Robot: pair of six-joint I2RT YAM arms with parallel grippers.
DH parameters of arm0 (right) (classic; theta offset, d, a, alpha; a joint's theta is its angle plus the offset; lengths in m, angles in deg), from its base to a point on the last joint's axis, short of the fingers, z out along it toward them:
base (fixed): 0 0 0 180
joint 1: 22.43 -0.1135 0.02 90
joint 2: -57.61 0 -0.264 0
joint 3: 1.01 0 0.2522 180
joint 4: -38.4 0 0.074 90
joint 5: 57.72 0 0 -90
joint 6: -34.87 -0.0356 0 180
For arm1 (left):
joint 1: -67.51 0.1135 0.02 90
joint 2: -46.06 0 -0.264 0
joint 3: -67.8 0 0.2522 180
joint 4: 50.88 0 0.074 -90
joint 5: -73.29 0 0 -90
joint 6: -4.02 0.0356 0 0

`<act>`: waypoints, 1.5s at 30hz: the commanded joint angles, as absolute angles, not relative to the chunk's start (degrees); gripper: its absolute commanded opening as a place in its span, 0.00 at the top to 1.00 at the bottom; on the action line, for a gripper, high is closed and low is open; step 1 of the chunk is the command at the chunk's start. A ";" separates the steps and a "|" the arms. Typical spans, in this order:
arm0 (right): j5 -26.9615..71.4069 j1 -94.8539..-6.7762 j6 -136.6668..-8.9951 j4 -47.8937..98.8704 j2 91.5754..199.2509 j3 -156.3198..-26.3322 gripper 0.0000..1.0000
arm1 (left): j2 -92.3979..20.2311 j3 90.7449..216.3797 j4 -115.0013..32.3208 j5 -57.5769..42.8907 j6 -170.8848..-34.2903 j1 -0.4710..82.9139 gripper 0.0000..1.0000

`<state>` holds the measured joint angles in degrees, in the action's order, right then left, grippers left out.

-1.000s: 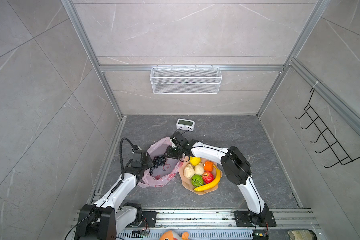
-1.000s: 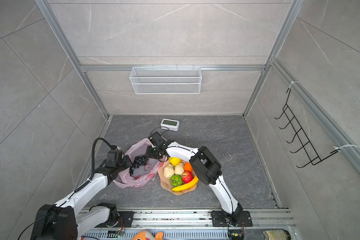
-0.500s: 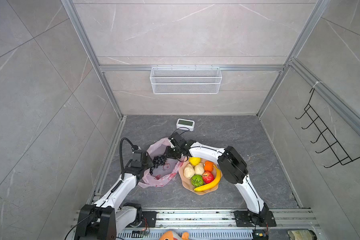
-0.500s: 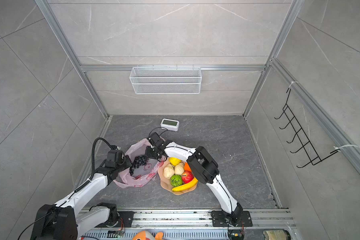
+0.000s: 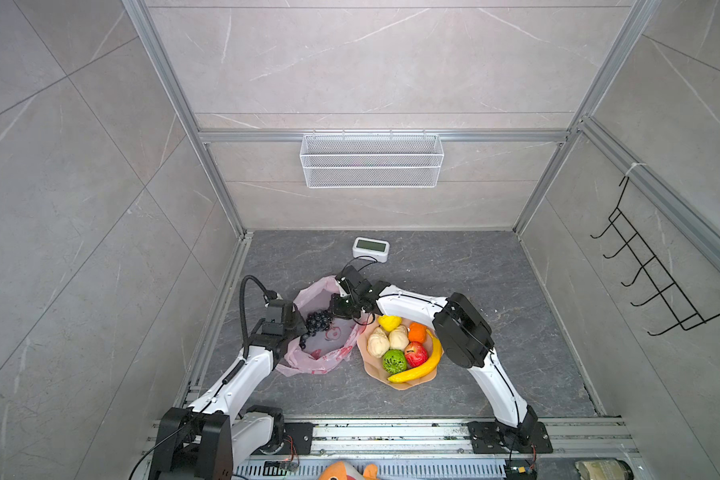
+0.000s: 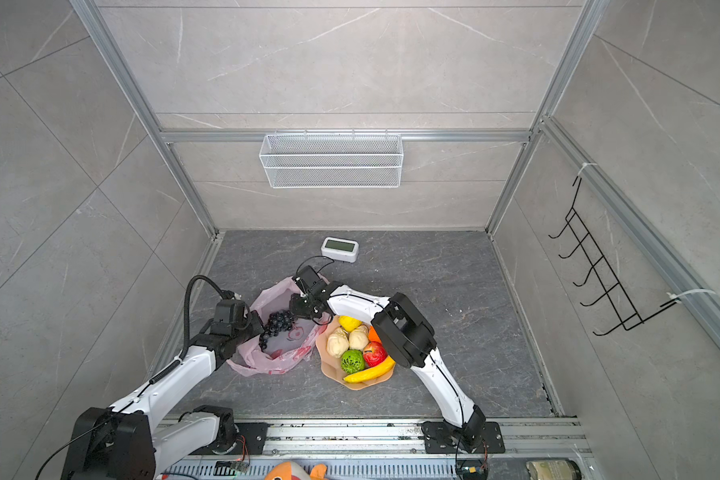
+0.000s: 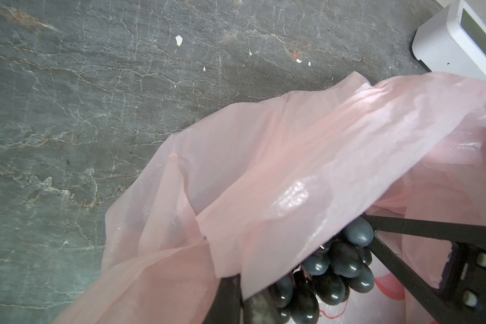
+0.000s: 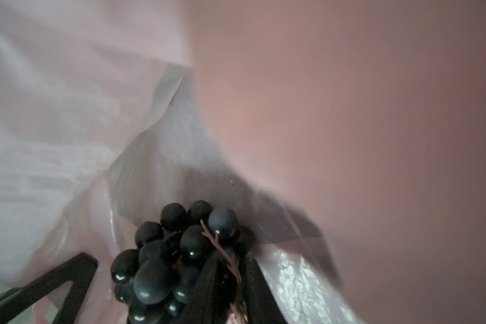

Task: Take the fake fruits out of the plastic bag
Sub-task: 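Lower the right gripper into the bag and close it on the grapes, then lift the grapes out of the bag and carry them over the bowl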

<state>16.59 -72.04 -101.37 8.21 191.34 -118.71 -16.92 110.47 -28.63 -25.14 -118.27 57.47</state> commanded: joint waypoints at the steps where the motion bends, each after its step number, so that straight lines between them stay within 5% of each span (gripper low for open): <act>1: 17.28 -72.53 -100.40 7.66 192.68 -119.96 0.82 | -16.83 111.50 -29.99 -25.17 -116.99 57.23 1.00; 20: 17.58 -73.30 -100.72 8.79 185.56 -116.46 0.96 | -18.45 111.88 -30.23 -25.20 -117.09 57.23 1.00; 45: 26.65 -76.52 -89.55 -2.22 173.85 -121.57 1.00 | -19.90 111.82 -30.75 -25.00 -117.44 57.23 1.00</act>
<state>24.44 -75.62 -92.58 0.34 177.75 -119.04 -19.87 110.47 -29.83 -25.10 -118.27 57.47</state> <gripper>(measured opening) 0.046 0.048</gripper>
